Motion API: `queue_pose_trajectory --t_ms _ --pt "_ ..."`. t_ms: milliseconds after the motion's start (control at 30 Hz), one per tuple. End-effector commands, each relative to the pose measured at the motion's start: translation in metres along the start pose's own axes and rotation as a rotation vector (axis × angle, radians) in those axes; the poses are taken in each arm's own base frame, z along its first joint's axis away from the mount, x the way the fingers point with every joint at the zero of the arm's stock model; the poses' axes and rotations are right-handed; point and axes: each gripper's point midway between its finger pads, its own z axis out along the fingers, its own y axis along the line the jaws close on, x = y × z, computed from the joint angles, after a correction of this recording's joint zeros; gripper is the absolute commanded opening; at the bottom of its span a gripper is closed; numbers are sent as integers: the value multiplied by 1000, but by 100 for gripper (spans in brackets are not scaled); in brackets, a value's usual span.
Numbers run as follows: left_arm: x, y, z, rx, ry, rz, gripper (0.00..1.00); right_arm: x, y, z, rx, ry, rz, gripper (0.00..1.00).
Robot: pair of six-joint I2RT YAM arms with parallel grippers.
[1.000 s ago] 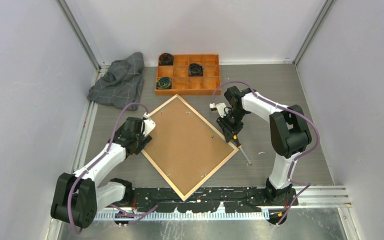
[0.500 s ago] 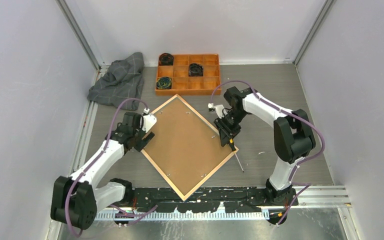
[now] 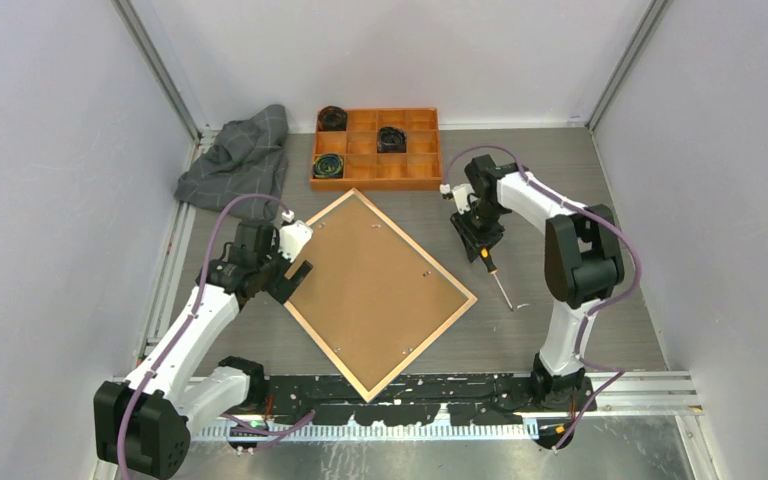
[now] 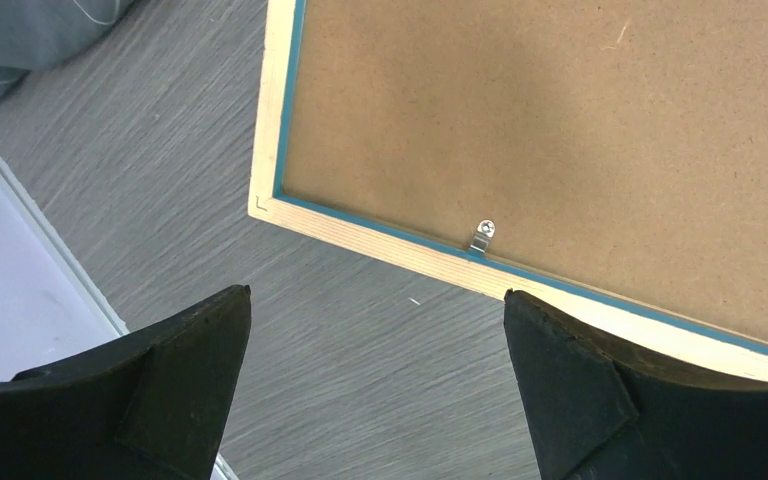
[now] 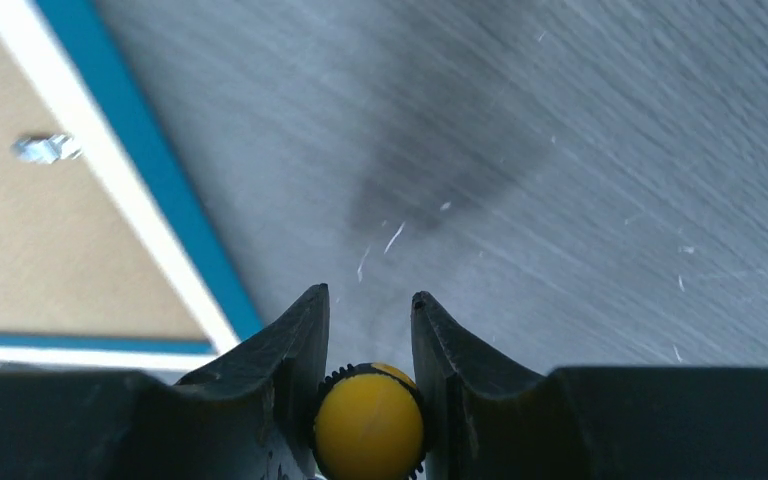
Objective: Take the photo out of the frame
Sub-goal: Place the screwdriver at the center of the board.
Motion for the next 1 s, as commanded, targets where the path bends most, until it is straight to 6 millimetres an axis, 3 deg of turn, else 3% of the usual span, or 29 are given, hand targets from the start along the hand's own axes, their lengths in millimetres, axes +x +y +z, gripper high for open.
queue_pose_trajectory --t_ms 0,200,300,400,533,767,967 --pt "0 -5 -2 24 -7 -37 99 -19 -16 14 94 -21 27 16" --pt "-2 -11 -6 54 -24 -42 99 -14 -19 41 95 0 59 41" --pt "-3 -11 -8 49 -40 -44 99 -16 -15 41 77 -9 62 56" --pt "-3 -11 -9 46 -48 -44 99 -22 -15 31 90 -39 60 64" --pt "-2 -11 -8 45 -45 -44 99 -31 -10 15 92 -82 41 67" --pt "-2 -8 -9 28 -50 -48 99 -66 34 -11 -54 -229 20 68" --pt "-1 -7 -10 21 -59 -51 99 -93 62 1 -136 -289 -10 69"
